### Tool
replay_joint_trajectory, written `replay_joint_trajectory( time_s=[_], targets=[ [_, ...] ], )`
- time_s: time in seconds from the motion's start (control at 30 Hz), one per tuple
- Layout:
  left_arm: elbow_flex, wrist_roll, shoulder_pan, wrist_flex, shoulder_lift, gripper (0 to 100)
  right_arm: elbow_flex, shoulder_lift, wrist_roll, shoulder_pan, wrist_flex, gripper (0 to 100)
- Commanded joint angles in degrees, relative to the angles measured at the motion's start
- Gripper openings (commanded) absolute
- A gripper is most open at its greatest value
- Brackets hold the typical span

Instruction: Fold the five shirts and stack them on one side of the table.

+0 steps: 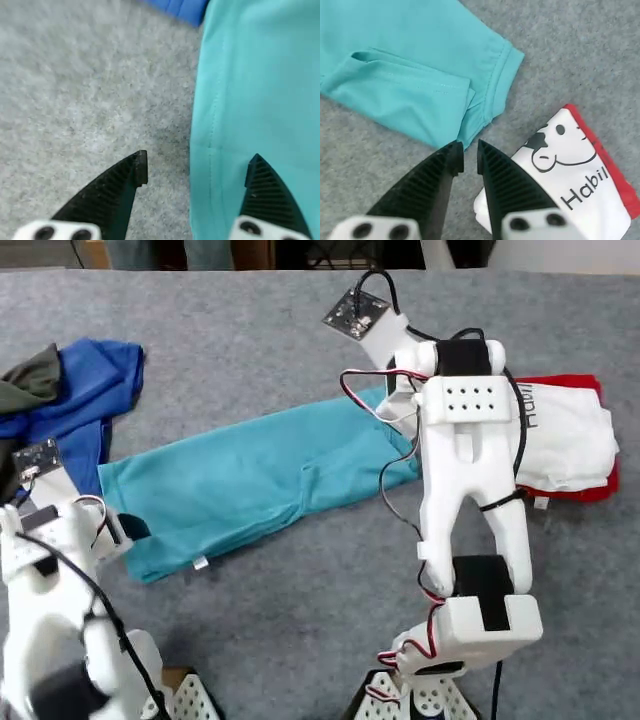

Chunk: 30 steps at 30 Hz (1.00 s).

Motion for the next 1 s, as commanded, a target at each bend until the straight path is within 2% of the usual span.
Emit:
replay_joint_trajectory(
  time_s=[0.0,0.2,0.37,0.47,0.57,0.7,0.8,0.97],
  targets=[
    [-8.7,3.0,0.7,1.8,9.8,32,-0.4,-2.6,0.4,0.5,-1.4,6.7],
    [-17.3,3.5,0.9,5.1,24.3,28,-0.6,-2.6,0.4,0.7,-1.4,6.7],
    [-18.3,3.0,4.7,5.9,25.4,19,-0.7,-2.9,0.4,0.9,-1.4,6.7],
    [-18.8,0.3,8.2,5.9,25.6,11,-1.5,-3.1,0.4,2.5,-1.6,6.7],
    [-18.9,0.0,10.6,5.5,25.7,7,-8.4,-3.2,0.4,5.8,0.1,6.7],
    [-18.9,0.0,14.1,5.7,25.7,6,-18.2,-2.8,2.8,9.8,4.0,6.7],
    [-20.1,0.0,15.7,6.6,25.1,5,-20.3,-2.9,4.1,13.2,5.5,6.7],
    [-29.5,0.0,19.1,14.6,25.1,3,-20.5,-3.0,6.8,19.7,5.4,6.7]
  ],
)
